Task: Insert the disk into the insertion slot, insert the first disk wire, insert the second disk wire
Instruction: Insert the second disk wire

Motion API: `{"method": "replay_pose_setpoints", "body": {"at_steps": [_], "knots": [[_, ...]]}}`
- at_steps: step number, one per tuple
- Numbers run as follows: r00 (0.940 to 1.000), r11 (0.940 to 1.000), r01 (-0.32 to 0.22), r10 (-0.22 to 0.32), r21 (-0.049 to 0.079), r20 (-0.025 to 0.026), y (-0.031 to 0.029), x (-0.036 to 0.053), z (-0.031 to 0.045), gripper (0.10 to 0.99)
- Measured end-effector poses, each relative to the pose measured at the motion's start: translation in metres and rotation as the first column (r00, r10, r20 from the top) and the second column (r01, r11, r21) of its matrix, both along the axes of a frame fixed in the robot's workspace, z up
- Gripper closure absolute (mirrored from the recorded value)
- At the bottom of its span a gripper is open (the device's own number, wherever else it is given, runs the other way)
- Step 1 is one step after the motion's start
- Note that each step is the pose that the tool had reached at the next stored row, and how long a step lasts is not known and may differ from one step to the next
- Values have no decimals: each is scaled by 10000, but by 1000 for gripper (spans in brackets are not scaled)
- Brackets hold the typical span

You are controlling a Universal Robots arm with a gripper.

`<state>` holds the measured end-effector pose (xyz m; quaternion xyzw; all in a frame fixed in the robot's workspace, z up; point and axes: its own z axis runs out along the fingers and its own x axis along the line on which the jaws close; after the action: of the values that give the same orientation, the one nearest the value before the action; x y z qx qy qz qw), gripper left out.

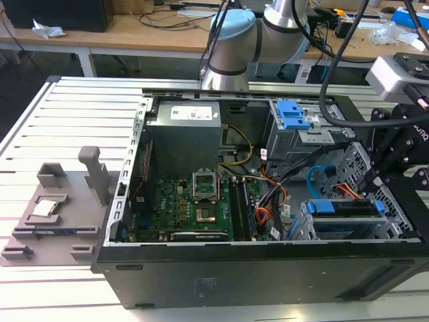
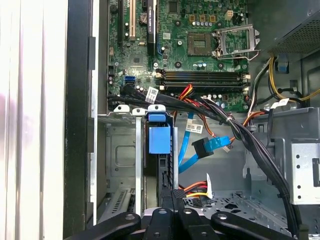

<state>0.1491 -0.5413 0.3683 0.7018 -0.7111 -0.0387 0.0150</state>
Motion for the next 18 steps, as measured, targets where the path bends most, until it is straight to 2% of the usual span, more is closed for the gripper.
{"method": "replay_pose_setpoints", "body": {"at_steps": [4, 5, 6, 8, 9, 10, 12, 15, 17, 18], "knots": [[10000, 10000, 0, 0, -1, 0, 0, -3, 0, 973], [10000, 10000, 0, 0, -1, 0, 0, -3, 0, 918], [10000, 10000, 0, 0, 0, 0, 0, -3, 0, 918], [10000, 10000, 0, 0, -1, 0, 0, -6, 0, 784], [10000, 10000, 1, -1, 0, 0, 5, -14, 0, 784], [10000, 10000, -7, 7, -2, 0, 18, -22, 1, 784], [10000, 10000, -43, 43, 1, 0, 163, -60, 0, 784], [9999, 9999, -131, 131, -1, 2, 178, -84, 53, 784], [9999, 9999, -142, 142, -2, 9, 179, -88, 161, 784], [9999, 9999, -139, 139, 12, 10, 178, -95, 171, 784]]}}
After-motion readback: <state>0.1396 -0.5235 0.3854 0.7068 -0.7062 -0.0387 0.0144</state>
